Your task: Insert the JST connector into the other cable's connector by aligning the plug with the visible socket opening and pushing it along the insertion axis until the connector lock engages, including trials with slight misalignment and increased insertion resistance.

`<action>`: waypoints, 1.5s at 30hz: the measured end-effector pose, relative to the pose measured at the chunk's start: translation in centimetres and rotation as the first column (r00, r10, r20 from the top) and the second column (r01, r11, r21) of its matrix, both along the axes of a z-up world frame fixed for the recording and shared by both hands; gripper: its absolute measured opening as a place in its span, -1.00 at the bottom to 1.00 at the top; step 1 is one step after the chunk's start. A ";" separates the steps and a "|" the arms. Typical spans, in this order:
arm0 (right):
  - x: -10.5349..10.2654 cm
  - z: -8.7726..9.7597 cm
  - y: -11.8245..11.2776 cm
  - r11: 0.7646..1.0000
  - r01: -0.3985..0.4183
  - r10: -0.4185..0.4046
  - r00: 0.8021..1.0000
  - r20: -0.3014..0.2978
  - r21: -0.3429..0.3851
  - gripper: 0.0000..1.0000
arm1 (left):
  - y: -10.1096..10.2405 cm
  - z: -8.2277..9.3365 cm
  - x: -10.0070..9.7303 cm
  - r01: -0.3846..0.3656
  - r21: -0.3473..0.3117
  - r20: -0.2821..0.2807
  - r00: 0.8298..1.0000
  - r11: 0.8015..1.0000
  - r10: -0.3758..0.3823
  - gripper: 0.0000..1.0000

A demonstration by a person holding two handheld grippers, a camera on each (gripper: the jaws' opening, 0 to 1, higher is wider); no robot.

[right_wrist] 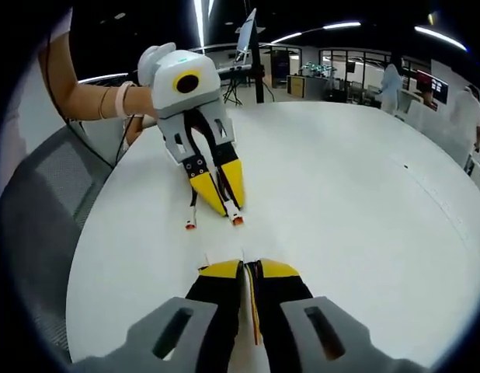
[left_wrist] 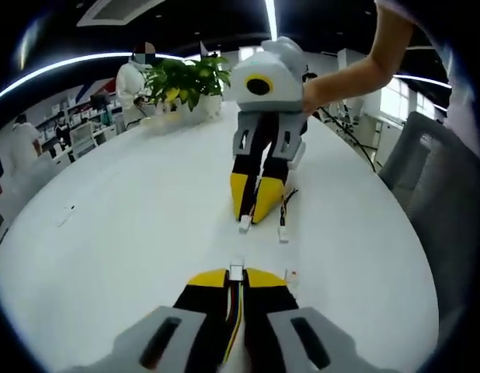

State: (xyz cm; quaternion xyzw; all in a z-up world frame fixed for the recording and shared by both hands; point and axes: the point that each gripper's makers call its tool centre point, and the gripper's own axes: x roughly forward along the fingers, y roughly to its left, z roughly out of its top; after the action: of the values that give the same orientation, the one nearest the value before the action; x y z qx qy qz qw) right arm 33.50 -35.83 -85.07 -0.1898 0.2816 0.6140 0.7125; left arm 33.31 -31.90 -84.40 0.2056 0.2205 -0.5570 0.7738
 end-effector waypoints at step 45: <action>-1.3 3.8 2.4 0.993 -0.112 0.111 0.992 0.052 0.022 -0.92 | -0.4 3.6 -0.7 0.080 0.065 0.000 0.997 0.995 -0.080 -1.00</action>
State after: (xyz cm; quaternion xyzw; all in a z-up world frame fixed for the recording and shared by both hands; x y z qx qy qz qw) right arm 32.16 -33.39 -81.27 -0.2121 0.2448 0.6513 0.6863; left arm 32.58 -32.29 -80.76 0.2399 0.2290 -0.5800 0.7440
